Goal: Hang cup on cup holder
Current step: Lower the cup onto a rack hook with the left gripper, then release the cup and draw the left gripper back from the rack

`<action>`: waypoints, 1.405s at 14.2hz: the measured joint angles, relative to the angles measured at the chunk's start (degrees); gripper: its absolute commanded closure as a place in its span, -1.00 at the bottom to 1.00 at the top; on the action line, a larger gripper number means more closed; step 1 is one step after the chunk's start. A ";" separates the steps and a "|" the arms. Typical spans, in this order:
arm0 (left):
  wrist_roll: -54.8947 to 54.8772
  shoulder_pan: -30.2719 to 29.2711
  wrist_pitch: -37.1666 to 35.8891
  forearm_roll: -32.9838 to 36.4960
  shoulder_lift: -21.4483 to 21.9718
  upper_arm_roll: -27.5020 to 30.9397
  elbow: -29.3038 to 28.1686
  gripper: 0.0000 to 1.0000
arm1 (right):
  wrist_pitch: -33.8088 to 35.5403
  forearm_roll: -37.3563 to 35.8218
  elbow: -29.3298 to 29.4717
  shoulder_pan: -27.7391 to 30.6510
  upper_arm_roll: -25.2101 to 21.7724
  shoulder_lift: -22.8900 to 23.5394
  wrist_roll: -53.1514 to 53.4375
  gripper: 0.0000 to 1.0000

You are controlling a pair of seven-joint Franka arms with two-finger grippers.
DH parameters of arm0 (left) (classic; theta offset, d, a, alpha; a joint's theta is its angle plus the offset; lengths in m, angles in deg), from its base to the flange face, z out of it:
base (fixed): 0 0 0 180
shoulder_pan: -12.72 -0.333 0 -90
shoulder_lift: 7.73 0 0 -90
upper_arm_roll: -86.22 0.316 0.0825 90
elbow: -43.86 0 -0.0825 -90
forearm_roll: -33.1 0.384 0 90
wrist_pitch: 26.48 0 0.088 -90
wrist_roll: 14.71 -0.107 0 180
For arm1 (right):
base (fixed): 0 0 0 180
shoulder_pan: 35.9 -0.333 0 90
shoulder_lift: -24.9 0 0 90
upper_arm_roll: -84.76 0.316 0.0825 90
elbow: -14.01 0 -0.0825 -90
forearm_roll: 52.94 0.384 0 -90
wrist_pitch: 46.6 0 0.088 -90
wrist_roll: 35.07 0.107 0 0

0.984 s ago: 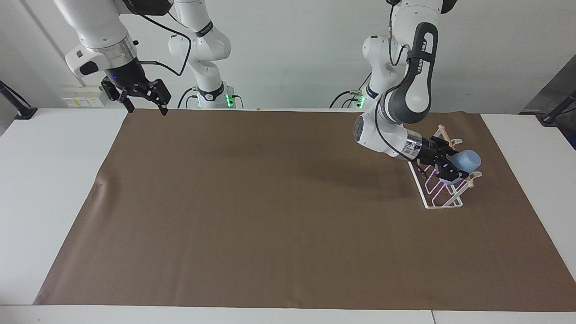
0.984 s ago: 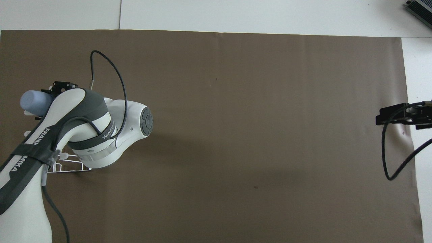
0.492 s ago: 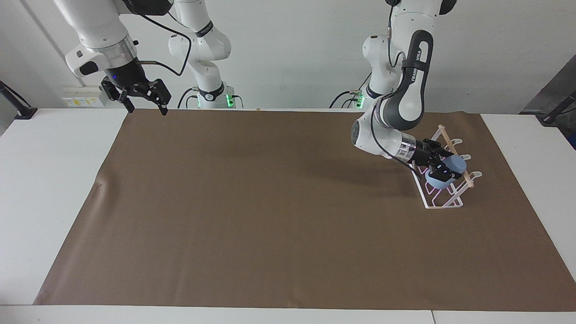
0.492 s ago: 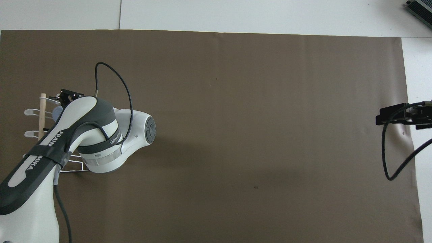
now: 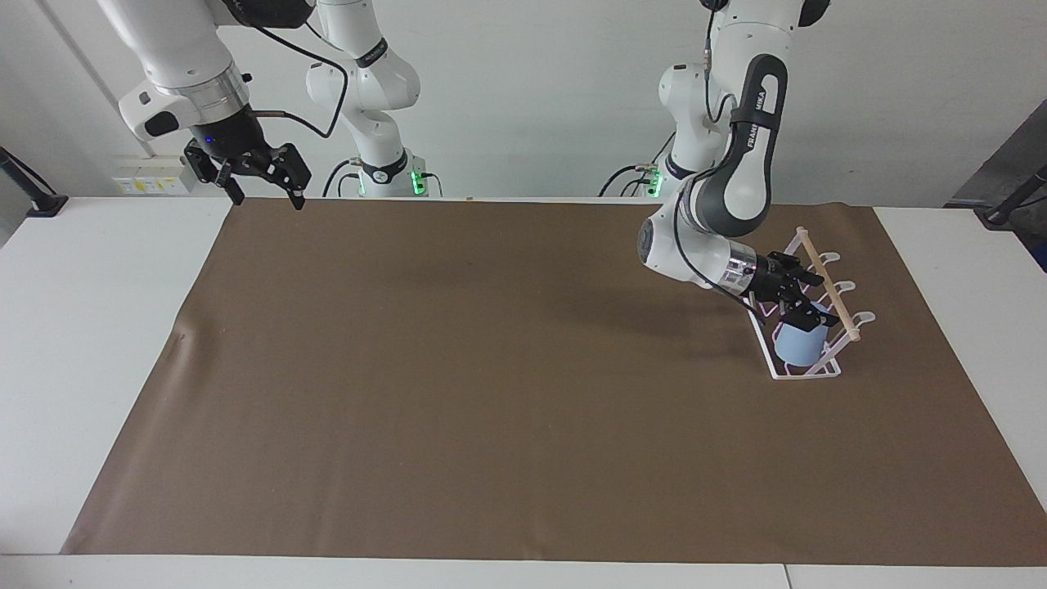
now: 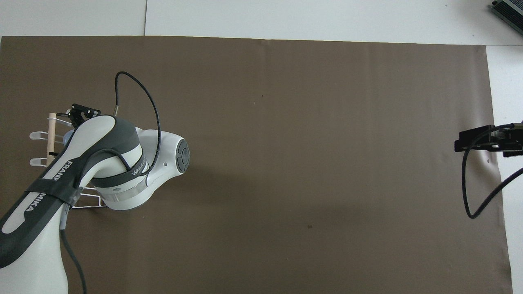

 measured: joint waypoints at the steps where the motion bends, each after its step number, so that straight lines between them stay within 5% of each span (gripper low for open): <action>1: -1.72 -0.02 -0.16 -1.95 1.03 0.08 1.23 -1.00 | 0.00 0.00 -0.02 0.00 0.00 0.00 0.00 -1.00; 6: -4.65 -1.45 -2.01 -23.71 8.21 0.77 7.36 -1.00 | 0.00 0.00 -0.08 0.00 0.00 -0.02 0.00 -1.00; 13: 4.77 -17.40 -2.03 -56.04 13.75 1.50 11.71 -1.00 | -0.14 0.00 -0.09 -0.87 0.17 -0.05 -0.02 -1.00; 20: 27.28 -18.36 -8.84 -69.44 15.66 0.81 21.81 -1.00 | 0.23 -1.06 1.86 -0.67 0.04 1.17 -0.04 -1.00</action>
